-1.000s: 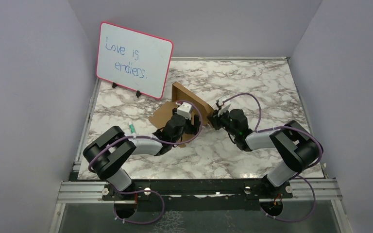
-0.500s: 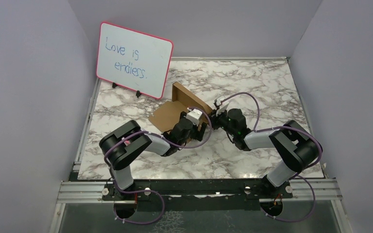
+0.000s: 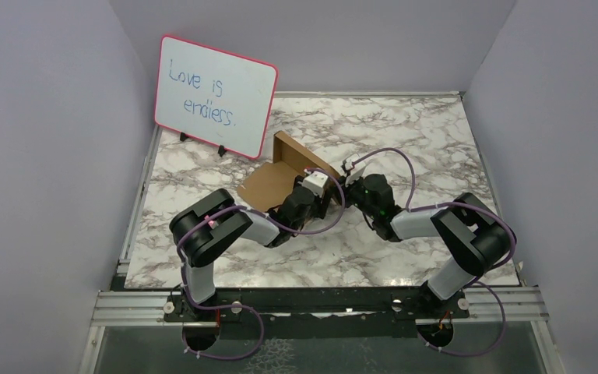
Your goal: Fold the paper box
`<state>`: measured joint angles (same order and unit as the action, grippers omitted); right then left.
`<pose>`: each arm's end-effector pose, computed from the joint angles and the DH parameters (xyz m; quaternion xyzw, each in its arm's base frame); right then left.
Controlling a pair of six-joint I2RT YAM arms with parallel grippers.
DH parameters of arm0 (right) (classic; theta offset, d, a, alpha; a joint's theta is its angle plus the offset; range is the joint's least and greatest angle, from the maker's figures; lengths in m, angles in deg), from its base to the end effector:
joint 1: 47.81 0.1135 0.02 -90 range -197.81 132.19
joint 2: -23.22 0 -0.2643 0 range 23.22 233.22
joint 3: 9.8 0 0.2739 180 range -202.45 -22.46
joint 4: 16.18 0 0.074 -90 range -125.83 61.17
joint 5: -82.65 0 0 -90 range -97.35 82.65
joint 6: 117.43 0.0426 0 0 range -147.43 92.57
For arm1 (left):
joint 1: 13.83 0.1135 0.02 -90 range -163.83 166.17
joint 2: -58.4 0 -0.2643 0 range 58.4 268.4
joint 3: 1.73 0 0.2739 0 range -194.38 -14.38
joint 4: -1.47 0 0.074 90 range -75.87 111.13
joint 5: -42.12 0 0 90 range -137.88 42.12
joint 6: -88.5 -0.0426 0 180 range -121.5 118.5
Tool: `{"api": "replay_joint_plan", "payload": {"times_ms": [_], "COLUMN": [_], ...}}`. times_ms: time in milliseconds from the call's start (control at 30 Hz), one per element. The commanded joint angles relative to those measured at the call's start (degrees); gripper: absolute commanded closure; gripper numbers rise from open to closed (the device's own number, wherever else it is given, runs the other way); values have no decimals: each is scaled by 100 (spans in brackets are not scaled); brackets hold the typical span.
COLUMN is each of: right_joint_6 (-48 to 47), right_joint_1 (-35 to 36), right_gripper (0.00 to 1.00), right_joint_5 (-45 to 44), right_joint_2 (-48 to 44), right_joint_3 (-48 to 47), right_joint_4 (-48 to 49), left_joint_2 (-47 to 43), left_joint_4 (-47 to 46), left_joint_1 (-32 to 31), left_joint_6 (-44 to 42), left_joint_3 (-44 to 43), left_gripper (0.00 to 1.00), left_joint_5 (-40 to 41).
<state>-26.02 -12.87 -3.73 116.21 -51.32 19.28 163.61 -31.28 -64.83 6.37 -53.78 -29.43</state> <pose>0.2578 0.1834 0.1310 -0.2485 0.7589 0.2116 0.5636 0.2375 -0.2719 0.1094 0.2129 0.7875 -0.1622 0.5552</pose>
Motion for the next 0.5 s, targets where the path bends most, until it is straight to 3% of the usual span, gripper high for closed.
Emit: {"api": "replay_joint_plan", "payload": {"times_ms": [0, 267, 467], "right_joint_6": [-73, 99, 208], "right_joint_1": [48, 49, 54], "right_gripper": [86, 82, 89], "right_joint_5": [-211, -225, 168], "right_joint_2": [-85, -94, 103], "right_joint_3": [23, 83, -80], "right_joint_4": [-17, 41, 232], "left_joint_2": [-53, -157, -264], "left_joint_4": [-179, -183, -180], "left_joint_1": [118, 518, 728], "left_joint_6": [127, 643, 1009], "left_joint_3": [-49, 179, 274], "left_gripper": [37, 45, 46], "left_joint_5": [336, -241, -734]}}
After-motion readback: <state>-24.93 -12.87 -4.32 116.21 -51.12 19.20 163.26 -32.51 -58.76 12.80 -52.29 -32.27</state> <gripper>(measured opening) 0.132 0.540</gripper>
